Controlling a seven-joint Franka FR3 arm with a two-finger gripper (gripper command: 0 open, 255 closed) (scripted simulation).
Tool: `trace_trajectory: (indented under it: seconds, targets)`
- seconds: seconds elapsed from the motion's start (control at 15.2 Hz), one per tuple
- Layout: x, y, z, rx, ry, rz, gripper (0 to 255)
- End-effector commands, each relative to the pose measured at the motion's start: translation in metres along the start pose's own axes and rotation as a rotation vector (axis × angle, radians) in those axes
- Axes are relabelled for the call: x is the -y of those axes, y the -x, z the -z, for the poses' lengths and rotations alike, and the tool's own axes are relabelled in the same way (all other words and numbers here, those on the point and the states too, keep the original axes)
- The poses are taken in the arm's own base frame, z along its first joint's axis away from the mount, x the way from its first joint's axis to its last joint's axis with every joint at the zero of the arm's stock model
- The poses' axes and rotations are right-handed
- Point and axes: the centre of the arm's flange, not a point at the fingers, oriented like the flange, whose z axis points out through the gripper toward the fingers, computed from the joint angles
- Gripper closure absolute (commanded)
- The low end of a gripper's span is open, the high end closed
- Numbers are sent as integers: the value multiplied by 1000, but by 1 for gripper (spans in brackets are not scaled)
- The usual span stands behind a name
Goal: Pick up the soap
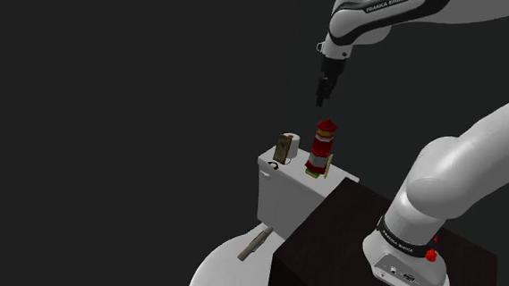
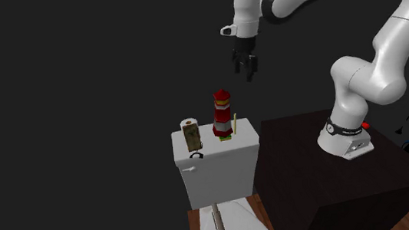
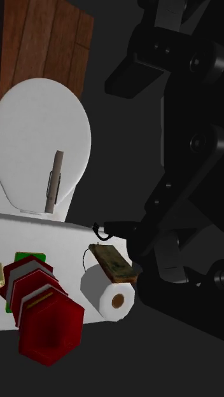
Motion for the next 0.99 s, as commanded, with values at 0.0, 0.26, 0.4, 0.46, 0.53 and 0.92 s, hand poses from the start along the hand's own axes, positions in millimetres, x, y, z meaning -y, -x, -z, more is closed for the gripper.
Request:
trace_trajectory:
  seconds: [0.0,0.26,0.4,0.46,0.53,0.92]
  targets:
    - [-22,-8,-17,-5,-16,26,0]
    - [-63,-24,-53,-12,-53,73,0]
    - [-82,-33,-71,-16,-71,96,0]
    - [-92,-38,-80,-18,-80,108,0]
    - [-102,-42,-90,-19,-89,120,0]
    - [-156,-73,-147,-30,-143,190,0]
